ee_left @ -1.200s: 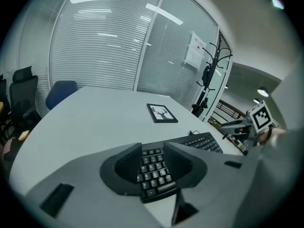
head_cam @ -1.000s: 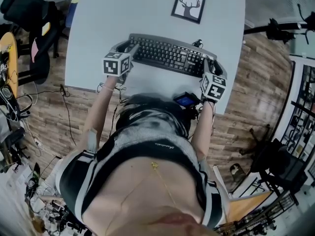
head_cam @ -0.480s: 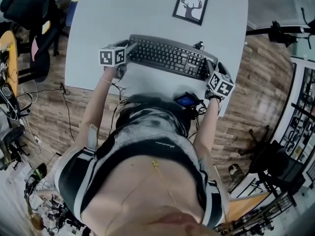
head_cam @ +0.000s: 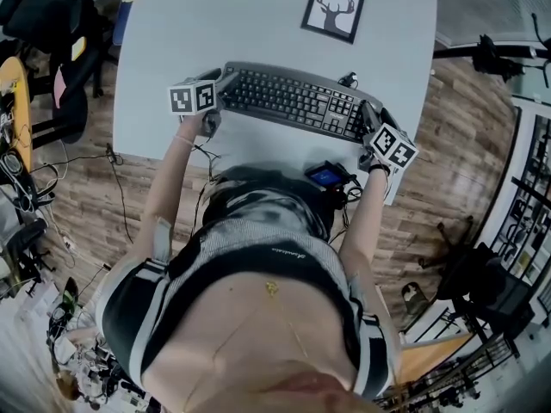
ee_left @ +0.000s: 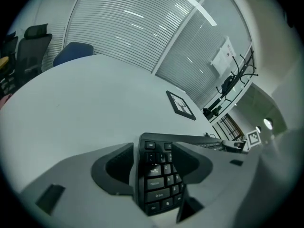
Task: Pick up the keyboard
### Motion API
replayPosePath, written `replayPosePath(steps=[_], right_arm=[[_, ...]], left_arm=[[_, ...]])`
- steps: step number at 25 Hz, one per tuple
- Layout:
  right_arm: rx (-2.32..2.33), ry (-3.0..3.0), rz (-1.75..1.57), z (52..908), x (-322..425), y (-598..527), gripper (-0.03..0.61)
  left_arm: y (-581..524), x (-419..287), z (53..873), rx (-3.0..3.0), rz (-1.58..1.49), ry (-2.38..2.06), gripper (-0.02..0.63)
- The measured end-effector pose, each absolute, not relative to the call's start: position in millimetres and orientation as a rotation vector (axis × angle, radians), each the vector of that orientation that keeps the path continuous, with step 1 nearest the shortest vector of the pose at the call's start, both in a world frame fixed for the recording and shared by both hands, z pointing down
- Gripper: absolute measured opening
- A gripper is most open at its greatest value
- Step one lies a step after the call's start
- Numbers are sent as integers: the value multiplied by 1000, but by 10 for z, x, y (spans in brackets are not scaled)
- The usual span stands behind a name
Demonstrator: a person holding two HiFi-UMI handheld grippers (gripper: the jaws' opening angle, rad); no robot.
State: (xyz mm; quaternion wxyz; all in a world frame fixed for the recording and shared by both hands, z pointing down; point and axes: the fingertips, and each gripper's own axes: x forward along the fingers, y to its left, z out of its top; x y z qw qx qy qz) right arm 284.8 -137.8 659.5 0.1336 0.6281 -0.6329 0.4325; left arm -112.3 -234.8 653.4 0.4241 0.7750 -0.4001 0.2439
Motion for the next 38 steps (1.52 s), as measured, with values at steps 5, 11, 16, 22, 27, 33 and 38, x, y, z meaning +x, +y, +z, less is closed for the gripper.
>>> replayPosePath(steps=[5,11,16,22,27,33,38], right_arm=[[1796,-1847,1261,6636,2813,-1376,268],[1785,-1888,1285,6634,2792,-1399,270],[1762,-1975,1392,6661,2757,-1427,268],[1741,-2029,1446,6679,2749,-1436,265],[1733,-2029,1434,6694,2746,-1432,267],[1755,-2031,1403,6680,2737,-1440,267],[1772,-2028,1383,6692,2752,-1436,267]], left_arm=[[-2401,-1074,6587,1916,547,-954,230],[-2414,-1012,6627,1907,527,-919,238],[-2410,-982,6702,1867,453,-873,238],[-2412,-989,6715,1886,409,-888,238],[-2397,-996,6728,1904,421,-921,238],[-2407,-1000,6725,1906,423,-930,238],[-2408,-993,6741,1908,429,-939,238]])
